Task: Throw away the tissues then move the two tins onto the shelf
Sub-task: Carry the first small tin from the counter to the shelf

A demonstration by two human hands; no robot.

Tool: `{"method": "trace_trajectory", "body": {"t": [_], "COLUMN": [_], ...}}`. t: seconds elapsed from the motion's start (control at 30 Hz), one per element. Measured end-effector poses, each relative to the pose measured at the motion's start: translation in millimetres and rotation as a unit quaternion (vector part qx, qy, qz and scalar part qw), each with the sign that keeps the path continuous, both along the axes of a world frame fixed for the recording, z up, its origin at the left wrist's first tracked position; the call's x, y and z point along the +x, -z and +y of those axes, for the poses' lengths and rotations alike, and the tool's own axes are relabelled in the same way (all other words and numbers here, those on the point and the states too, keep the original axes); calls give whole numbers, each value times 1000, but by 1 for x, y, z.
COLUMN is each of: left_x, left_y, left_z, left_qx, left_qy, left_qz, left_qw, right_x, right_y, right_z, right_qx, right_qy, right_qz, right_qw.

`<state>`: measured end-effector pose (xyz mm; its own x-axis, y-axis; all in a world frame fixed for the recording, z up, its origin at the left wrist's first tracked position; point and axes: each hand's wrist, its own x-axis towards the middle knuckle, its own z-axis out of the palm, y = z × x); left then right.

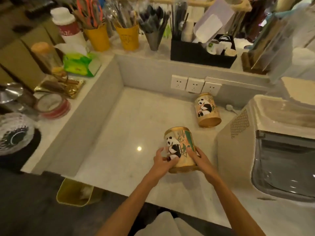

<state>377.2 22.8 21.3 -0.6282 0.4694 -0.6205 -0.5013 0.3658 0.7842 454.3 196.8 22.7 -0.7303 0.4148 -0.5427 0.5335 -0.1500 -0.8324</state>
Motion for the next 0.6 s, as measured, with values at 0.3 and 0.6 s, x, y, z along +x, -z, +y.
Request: {"method": "trace_trajectory", "body": {"t": [0.3, 0.6], "left_x": [107, 294], "left_y": [-27, -38], "left_z": [-198, -400], "left_qx": [164, 109], "left_qy": [-252, -580], "left_qz": [-8, 77], "left_qw": [954, 804], "right_x": [8, 34], "right_y": [-22, -34], "right_z": [-165, -422], "right_qx": [-197, -180], "right_qy": [-276, -667], "right_qz": [-4, -82], "right_qw": [941, 718]}}
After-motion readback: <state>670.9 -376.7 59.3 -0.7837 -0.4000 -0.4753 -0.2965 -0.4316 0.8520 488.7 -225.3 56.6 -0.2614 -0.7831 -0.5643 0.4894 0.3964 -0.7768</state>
